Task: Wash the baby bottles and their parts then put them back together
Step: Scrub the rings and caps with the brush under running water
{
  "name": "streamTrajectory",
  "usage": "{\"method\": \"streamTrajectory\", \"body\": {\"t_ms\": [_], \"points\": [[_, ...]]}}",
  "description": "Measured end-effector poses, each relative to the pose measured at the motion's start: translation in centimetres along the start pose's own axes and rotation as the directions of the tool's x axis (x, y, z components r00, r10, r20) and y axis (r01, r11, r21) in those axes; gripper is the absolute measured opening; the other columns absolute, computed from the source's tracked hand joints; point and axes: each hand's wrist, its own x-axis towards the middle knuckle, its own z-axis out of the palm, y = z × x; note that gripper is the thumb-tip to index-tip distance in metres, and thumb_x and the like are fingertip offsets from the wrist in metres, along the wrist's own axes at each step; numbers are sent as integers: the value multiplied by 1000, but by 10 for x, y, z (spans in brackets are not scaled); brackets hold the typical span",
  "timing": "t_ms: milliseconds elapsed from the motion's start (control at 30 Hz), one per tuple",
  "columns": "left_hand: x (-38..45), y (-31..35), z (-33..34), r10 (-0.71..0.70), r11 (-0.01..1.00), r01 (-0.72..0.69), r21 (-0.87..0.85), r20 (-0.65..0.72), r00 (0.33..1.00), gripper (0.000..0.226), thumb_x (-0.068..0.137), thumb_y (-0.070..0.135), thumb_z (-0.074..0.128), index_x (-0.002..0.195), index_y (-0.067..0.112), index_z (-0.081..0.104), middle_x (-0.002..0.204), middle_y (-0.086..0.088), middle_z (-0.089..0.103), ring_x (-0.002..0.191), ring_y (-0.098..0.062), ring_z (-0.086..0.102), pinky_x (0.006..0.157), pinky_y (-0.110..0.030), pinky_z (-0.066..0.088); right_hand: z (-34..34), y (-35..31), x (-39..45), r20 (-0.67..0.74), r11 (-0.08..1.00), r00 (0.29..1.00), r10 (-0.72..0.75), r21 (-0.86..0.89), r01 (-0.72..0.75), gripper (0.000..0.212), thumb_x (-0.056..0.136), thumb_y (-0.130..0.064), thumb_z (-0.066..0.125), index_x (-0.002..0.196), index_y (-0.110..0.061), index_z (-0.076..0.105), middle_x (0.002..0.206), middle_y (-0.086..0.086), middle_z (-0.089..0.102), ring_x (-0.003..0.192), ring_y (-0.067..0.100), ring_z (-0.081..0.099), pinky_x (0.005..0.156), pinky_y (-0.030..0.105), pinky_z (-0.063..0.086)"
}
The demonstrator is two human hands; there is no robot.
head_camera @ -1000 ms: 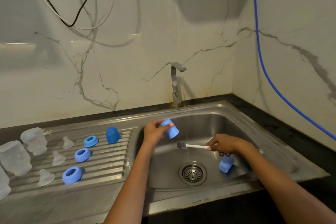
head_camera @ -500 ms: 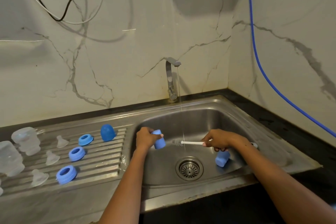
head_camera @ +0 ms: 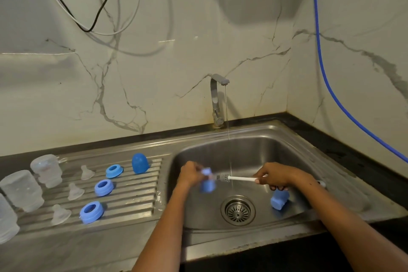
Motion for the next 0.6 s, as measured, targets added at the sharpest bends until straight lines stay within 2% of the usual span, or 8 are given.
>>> {"method": "streamTrajectory", "body": {"t_ms": [67,100,233,367,433,467,533,600], "points": [[1,-7,2,30,967,5,255,-133,991,40,81,24,74,114,5,63,114,-14,64,103,-26,64,79,-31,50,2,0,0,6,1000,1000,0,-5,0,27,97,-34,53,123,-31,63,64,-1,53,44,5,41,43,17,38],[4,-8,3,66,975,-37,217,-128,990,38,81,24,74,112,3,64,111,-16,66,99,-26,65,74,-30,50,2,0,0,8,1000,1000,1,-8,-1,28,97,-34,53,123,-30,63,64,-1,53,43,4,41,42,16,38],[8,5,-4,163,980,-177,-92,-135,977,30,85,17,70,109,0,65,96,-14,65,77,-17,60,54,-19,47,0,0,0,2,1000,1000,3,-3,-3,28,97,-35,53,123,-31,62,65,0,54,46,6,42,44,17,38],[0,18,-26,385,822,-365,-437,-45,922,31,86,19,61,114,6,61,106,-14,68,91,-21,66,74,-31,58,-1,-1,-1,3,1000,1000,4,-7,-4,28,97,-35,53,123,-30,62,65,-1,54,48,6,42,46,17,39],[0,13,-27,342,880,-311,-358,25,939,39,83,16,66,119,3,61,108,-15,69,95,-23,67,80,-32,58,0,-1,-1,8,1000,1000,6,-12,-6,27,97,-35,53,123,-31,62,66,0,54,48,6,42,46,18,39],[-3,6,-18,279,954,-262,-145,119,953,40,83,15,70,119,2,62,108,-13,68,96,-23,66,84,-32,56,1,-1,-2,15,1000,1000,7,-15,-6,27,97,-34,53,123,-31,62,66,0,54,49,7,42,47,18,39],[-2,1,-3,245,947,-266,178,130,961,38,79,15,75,115,6,66,107,-8,68,101,-22,65,88,-33,53,3,-1,-2,25,1000,1000,8,-15,-7,27,98,-34,53,122,-31,62,67,0,54,49,7,42,47,18,39],[1,0,4,369,923,-382,50,175,913,31,81,11,74,111,8,67,98,-4,70,93,-17,65,79,-26,54,0,-1,-2,20,1000,1000,14,-20,-13,26,98,-34,53,122,-31,63,66,1,54,49,8,42,46,19,39]]}}
